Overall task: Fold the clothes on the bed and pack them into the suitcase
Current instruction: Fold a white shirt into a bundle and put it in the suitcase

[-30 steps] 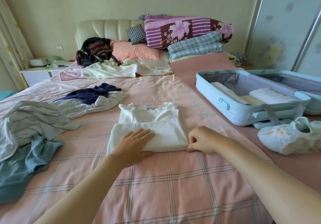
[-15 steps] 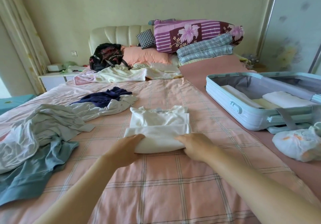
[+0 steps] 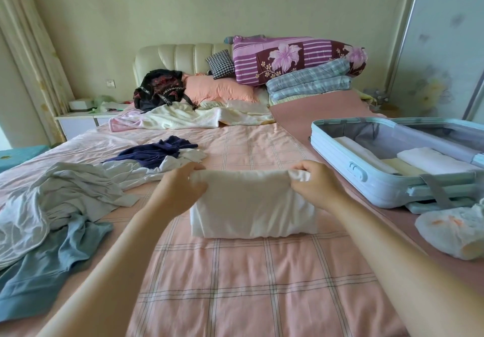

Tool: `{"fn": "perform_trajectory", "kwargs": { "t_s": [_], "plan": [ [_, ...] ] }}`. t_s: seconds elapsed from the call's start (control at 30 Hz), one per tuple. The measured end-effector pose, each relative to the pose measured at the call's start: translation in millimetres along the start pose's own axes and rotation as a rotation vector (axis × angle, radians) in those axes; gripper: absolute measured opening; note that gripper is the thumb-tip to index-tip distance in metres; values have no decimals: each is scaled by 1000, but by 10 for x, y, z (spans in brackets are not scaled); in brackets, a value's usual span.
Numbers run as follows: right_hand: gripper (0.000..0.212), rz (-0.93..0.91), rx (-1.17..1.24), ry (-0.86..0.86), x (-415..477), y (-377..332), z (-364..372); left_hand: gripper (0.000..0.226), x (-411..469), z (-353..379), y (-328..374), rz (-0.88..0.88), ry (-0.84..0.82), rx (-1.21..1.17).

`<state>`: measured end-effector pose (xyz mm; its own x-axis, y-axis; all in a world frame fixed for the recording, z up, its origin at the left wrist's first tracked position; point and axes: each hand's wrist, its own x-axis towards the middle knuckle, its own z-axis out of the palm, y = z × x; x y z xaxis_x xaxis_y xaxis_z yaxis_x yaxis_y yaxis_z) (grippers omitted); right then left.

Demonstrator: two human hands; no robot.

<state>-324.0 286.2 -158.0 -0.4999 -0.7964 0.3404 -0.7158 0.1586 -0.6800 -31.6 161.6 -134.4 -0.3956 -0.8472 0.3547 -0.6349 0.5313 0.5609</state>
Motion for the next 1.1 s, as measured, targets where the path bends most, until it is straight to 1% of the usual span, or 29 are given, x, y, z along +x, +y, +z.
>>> {"fn": "perform_trajectory", "kwargs": {
  "t_s": [0.07, 0.13, 0.17, 0.23, 0.27, 0.33, 0.4, 0.47, 0.5, 0.57, 0.6, 0.63, 0.67, 0.7, 0.77, 0.83, 0.9, 0.97, 1.0, 1.03, 1.1],
  "plan": [
    [22, 10, -68, 60, 74, 28, 133, 46, 124, 204, -13, 20, 56, 77],
    [28, -25, -92, 57, 160, 78, 285, 52, 212, 442, -43, 85, 105, 272],
    [28, -44, -107, 60, 205, 102, 360, 52, 239, 548, -21, 136, 140, 360],
    [28, -57, -140, 85, 295, 123, 481, 45, 276, 741, 79, 239, 144, 401],
    [31, -53, -156, 95, 338, 137, 529, 42, 293, 842, 127, 278, 96, 378],
    [38, -18, -239, 79, 404, 179, 599, 42, 288, 1046, 181, 294, -75, 343],
    [40, 4, -465, 20, 439, 236, 644, 46, 245, 1229, 145, 243, -258, 379],
    [38, -50, -726, 13, 466, 205, 668, 50, 236, 1347, 69, 206, -354, 434],
    [40, -131, -770, 36, 477, 145, 680, 50, 263, 1378, 53, 201, -377, 446],
    [45, -345, -700, 4, 456, -29, 747, 51, 324, 1406, 70, 207, -411, 462],
    [44, -415, -642, -67, 415, -88, 801, 51, 353, 1417, 81, 218, -420, 466],
    [42, -422, -615, -168, 364, -85, 873, 50, 377, 1421, 73, 228, -420, 458],
    [44, -368, -614, -273, 308, -29, 945, 50, 397, 1415, 46, 227, -411, 429],
    [50, -268, -622, -363, 259, 73, 1003, 50, 412, 1396, -11, 210, -400, 391],
    [60, -77, -611, -459, 207, 286, 1044, 51, 438, 1335, -189, 163, -368, 375],
    [64, 6, -601, -499, 226, 379, 1037, 53, 437, 1252, -360, 93, -358, 395],
    [66, 52, -601, -504, 237, 385, 1045, 54, 419, 1188, -453, 6, -403, 328],
    [69, 102, -577, -501, 242, 393, 1061, 55, 397, 1163, -494, -57, -410, 297],
    [70, 121, -567, -503, 239, 395, 1060, 55, 395, 1154, -498, -60, -378, 336],
    [70, 137, -564, -505, 238, 403, 1057, 54, 391, 1143, -487, -27, -303, 404],
    [70, 162, -549, -493, 237, 401, 1046, 51, 329, 1106, -400, 147, -58, 518]
  ]
}}
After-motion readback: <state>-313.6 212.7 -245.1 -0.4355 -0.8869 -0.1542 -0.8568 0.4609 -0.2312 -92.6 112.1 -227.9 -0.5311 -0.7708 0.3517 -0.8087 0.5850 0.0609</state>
